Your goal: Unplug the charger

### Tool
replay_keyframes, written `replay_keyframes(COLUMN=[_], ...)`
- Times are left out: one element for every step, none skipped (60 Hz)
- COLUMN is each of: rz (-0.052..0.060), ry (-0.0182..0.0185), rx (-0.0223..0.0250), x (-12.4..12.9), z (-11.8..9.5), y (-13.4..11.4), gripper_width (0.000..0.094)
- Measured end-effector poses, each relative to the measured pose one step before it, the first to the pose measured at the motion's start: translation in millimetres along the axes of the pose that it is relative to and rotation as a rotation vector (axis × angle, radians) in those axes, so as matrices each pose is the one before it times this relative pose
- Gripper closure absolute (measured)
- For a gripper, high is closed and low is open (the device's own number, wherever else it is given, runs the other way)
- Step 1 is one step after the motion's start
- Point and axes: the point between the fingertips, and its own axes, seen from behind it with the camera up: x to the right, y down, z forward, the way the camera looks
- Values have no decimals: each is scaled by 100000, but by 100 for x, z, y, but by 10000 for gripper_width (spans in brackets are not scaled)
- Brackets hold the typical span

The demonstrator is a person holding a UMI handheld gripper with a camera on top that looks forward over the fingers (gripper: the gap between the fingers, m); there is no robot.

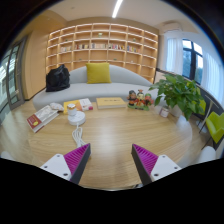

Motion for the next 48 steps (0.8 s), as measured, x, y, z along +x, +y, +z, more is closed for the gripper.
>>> replay_keyframes(rz=[260,202,26,24,15,10,-23,-200,-282,-427,-352,-283,-249,-201,-175,-250,-347,-376,-231,-252,-212,-408,-412,-405,-351,-238,-108,98,60,206,331,481,618,621,534,269,138,164,173,208,173,162,325,341,320,283,126,763], ry=[-2322,-2120,-2008,-1872,-1729,-1453,-1249,-1023,-1174,-513,-817,-646,-911,-570,-533,-490,-516,-76,166,-17,105,59,311,322,340,453,509,365,472,386,317,300,198,112,107,65,133,170,431,504,471,485,229,136,12,-275,-561,-1190], rx=[-594,-651,-539,-207,170,387,421,358,410,460,530,583,686,882,891,751,368,407,548,604,720,596,497,378,325,292,246,131,-150,-419,-422,-294,-40,64,54,61,123,37,181,431,583,589,520,383,358,320,229,390], x=[-1193,-1358,-1202,-1162,-1091,-1020,-967,-906,-843,-1011,-797,-744,-520,-669,-645,-591,-151,-520,-704,-377,-307,-3,-177,-153,-78,-55,-9,-17,-34,-43,5,-36,-29,-47,-46,-62,77,70,69,92,83,-10,13,15,2,-70,-221,-35], z=[479,452,553,578,624,664,696,731,965,789,794,832,830,891,906,940,857,913,1017,904,922,873,915,918,849,789,813,706,905,763,622,751,556,616,577,522,639,374,383,349,318,352,270,223,189,140,35,187], y=[247,256,146,48,-52,-133,-148,-167,-137,-252,-295,-348,-412,-423,-410,-410,-461,-300,-270,-365,-401,-427,-328,-294,-281,-232,-242,-192,-89,-40,-53,-64,-124,-160,-144,-156,-86,-179,-153,-201,-232,-221,-205,-133,-110,-98,-209,-66], gripper_width=[80,77,77,81,84,85,84,84,82,83,84,83,83,83,83,83,84,83,83,82,82,83,83,84,86,86,87,85,86,87,89,91,92,93,98,102,113,126,142,167,199,236,285,328,369,418,478,506])
